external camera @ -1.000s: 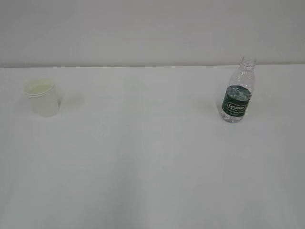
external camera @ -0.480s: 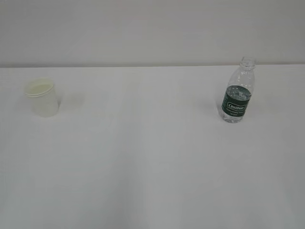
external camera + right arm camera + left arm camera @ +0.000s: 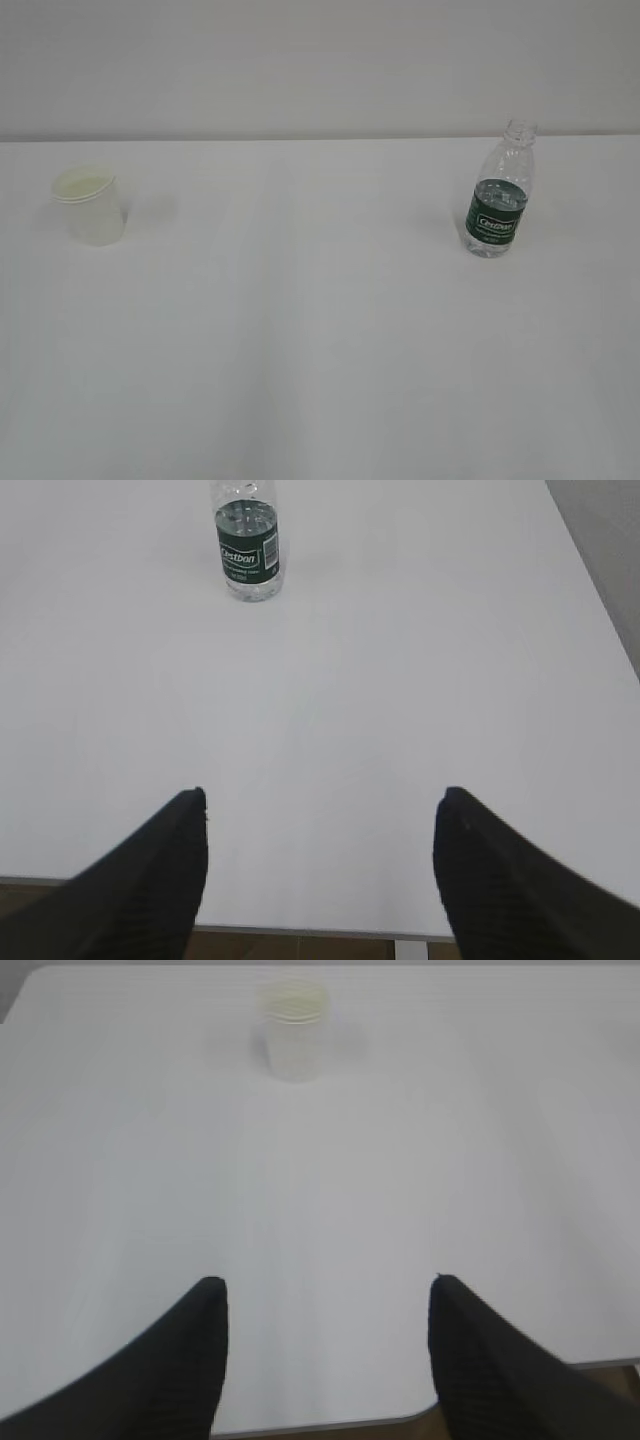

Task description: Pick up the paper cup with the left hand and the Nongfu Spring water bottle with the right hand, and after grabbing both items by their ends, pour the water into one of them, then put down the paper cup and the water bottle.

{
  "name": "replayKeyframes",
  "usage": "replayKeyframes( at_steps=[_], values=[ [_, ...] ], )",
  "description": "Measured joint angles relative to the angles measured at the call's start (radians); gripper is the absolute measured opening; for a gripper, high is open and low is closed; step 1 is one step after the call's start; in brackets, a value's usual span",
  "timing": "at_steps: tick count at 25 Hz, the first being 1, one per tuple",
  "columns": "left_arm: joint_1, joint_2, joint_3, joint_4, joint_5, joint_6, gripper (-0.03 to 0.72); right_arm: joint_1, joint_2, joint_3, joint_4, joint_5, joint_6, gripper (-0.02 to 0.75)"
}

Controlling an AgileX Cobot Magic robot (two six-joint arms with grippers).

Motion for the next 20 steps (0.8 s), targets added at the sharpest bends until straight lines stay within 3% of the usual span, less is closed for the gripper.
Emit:
replayKeyframes(
  at_steps=[11, 20],
  values=[
    [0.0, 0.002, 0.002, 0.004, -0.003, 0.0, 0.456, 0.0, 0.0, 0.0, 0.002, 0.0, 0.0, 0.524],
    [0.0, 0.002, 0.002, 0.004, -0.003, 0.0, 0.551, 0.0, 0.0, 0.0, 0.002, 0.0, 0.0, 0.524]
  ],
)
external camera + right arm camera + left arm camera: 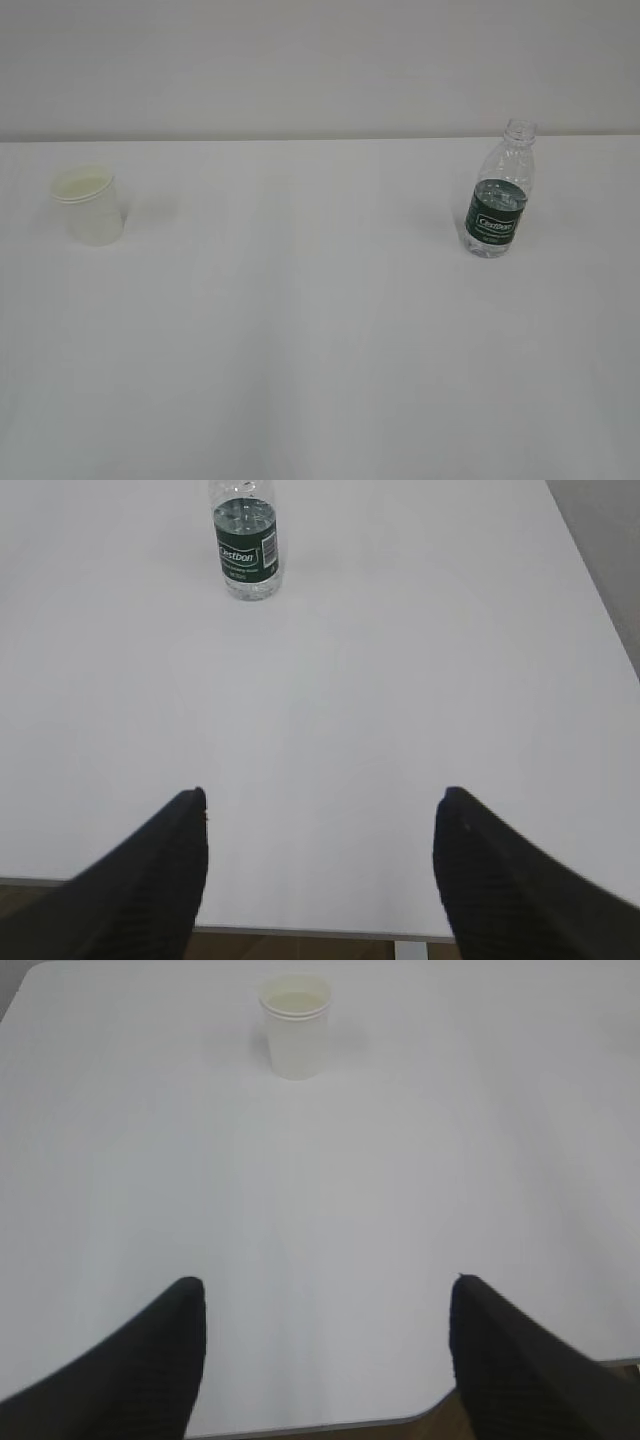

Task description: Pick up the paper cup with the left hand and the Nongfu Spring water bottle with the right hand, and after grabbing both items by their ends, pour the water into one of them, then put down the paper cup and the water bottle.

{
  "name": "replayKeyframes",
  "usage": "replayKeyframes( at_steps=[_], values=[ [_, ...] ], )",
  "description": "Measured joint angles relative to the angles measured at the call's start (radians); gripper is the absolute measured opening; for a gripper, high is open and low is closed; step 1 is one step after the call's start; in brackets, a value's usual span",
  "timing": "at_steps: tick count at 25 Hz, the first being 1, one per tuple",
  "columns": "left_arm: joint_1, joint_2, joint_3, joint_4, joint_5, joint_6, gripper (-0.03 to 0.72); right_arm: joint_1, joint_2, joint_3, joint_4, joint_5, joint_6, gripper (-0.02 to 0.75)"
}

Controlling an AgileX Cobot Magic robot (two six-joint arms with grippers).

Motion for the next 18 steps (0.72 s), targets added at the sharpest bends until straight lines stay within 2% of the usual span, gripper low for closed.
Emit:
replayKeyframes(
  at_steps=[18],
  values=[
    [0.0, 0.0, 0.0, 0.002, 0.0, 0.0, 0.557, 0.0, 0.0, 0.0, 0.0, -0.001, 0.0, 0.524]
  ],
)
